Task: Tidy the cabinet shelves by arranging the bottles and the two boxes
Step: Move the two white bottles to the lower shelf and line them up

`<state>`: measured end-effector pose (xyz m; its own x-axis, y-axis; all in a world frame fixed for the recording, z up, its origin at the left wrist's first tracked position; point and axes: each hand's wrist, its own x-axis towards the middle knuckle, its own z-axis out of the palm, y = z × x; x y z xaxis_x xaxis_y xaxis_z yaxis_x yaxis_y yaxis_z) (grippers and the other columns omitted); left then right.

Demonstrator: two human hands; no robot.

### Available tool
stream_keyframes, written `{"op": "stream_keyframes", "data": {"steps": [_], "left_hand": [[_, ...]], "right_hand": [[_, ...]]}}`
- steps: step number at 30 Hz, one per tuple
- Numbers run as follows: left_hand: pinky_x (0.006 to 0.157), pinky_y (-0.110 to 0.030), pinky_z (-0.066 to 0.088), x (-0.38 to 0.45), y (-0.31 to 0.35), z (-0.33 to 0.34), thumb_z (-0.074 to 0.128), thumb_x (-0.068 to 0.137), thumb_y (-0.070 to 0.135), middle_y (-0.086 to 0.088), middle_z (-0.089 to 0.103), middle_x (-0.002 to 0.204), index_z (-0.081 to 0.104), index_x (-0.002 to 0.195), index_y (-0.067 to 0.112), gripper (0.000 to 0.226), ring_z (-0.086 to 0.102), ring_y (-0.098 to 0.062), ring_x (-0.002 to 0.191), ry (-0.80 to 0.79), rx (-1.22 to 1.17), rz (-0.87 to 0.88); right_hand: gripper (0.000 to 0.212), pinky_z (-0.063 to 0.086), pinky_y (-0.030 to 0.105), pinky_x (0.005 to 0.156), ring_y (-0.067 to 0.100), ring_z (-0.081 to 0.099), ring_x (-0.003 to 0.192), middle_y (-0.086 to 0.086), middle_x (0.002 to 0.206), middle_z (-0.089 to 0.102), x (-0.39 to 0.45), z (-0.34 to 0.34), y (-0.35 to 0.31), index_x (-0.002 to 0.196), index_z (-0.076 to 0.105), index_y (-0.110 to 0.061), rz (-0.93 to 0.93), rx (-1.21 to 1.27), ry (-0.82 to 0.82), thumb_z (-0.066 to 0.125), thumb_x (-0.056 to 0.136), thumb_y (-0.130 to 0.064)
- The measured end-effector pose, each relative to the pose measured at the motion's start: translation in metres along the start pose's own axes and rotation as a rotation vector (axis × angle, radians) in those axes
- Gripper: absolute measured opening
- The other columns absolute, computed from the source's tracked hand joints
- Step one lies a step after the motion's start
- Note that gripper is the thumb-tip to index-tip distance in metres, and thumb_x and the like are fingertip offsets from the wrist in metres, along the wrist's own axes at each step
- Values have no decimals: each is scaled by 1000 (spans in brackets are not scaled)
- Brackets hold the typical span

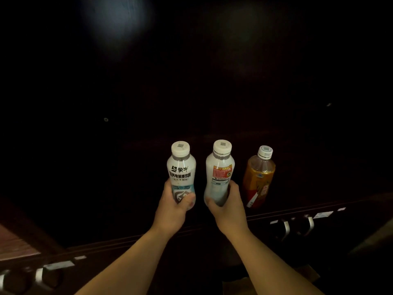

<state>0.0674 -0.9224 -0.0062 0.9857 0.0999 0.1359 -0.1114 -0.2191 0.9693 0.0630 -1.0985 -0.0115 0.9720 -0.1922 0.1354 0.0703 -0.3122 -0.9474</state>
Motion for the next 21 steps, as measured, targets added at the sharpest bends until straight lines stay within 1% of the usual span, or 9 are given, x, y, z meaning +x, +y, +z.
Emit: {"op": "stream_keyframes", "data": {"steps": [3, 6, 9, 11, 12, 14, 17, 19, 21], "left_hand": [[82, -21, 51, 0, 0, 0, 73, 83, 36, 14, 66, 118, 44, 126, 53, 54, 64, 4, 105, 3, 0, 10], [86, -26, 51, -1, -1, 1, 72, 82, 37, 15, 66, 118, 44, 131, 47, 57, 63, 5, 105, 12, -1, 16], [85, -24, 50, 0, -3, 1, 73, 84, 35, 18, 65, 117, 43, 132, 48, 58, 62, 8, 105, 15, 8, 11], [83, -22, 49, 1, -3, 1, 74, 86, 31, 18, 65, 117, 42, 130, 50, 58, 61, 10, 104, 15, 16, 7], [83, -22, 49, 1, -4, 1, 74, 86, 31, 16, 65, 117, 42, 130, 49, 58, 61, 9, 104, 13, 17, 6], [86, -26, 51, 1, -4, 1, 73, 84, 34, 12, 66, 118, 43, 132, 46, 58, 62, 5, 106, 8, 5, 4], [88, -29, 52, 1, -3, 1, 72, 80, 39, 11, 66, 119, 44, 133, 44, 60, 63, 1, 107, 2, -5, 0], [88, -29, 52, 1, -3, 1, 72, 79, 41, 12, 66, 119, 44, 133, 45, 60, 63, 2, 107, 1, -2, -4], [87, -28, 51, 1, -3, 1, 72, 80, 41, 12, 66, 118, 43, 131, 47, 59, 63, 4, 106, 3, 5, -9]], "right_hand": [[85, 51, 33, 96, 6, 57, 119, -10, 132, 57, 4, 2, 0, 142, 37, -32, 7, 0, 14, 87, 73, -33], [97, 49, 29, 92, 9, 54, 122, -8, 137, 50, 6, 5, -3, 144, 33, -32, 1, 2, 27, 90, 66, -38], [95, 48, 21, 87, -1, 53, 119, -14, 138, 48, 5, 4, -3, 143, 26, -48, 9, 50, -43, 84, 68, -35], [88, 47, 9, 78, -15, 54, 110, -23, 129, 54, 5, 3, -1, 132, 24, -65, 17, 57, -74, 80, 75, -28], [87, 48, 8, 76, -20, 54, 106, -25, 123, 56, 5, 3, 1, 129, 24, -67, 24, 55, -71, 81, 77, -27], [85, 53, 18, 85, -14, 58, 105, -22, 121, 59, 6, 4, 0, 133, 29, -57, 34, 68, -51, 84, 76, -26], [90, 53, 33, 95, 5, 56, 116, -7, 132, 53, 7, 6, -1, 141, 36, -33, 18, 66, -13, 90, 69, -28], [94, 52, 30, 94, 6, 54, 119, -7, 134, 49, 7, 4, 1, 144, 34, -32, 7, 77, -19, 89, 68, -29], [91, 51, 19, 88, -2, 56, 116, -13, 133, 54, 7, 1, 4, 142, 31, -45, 20, 102, -70, 86, 72, -25]]}}
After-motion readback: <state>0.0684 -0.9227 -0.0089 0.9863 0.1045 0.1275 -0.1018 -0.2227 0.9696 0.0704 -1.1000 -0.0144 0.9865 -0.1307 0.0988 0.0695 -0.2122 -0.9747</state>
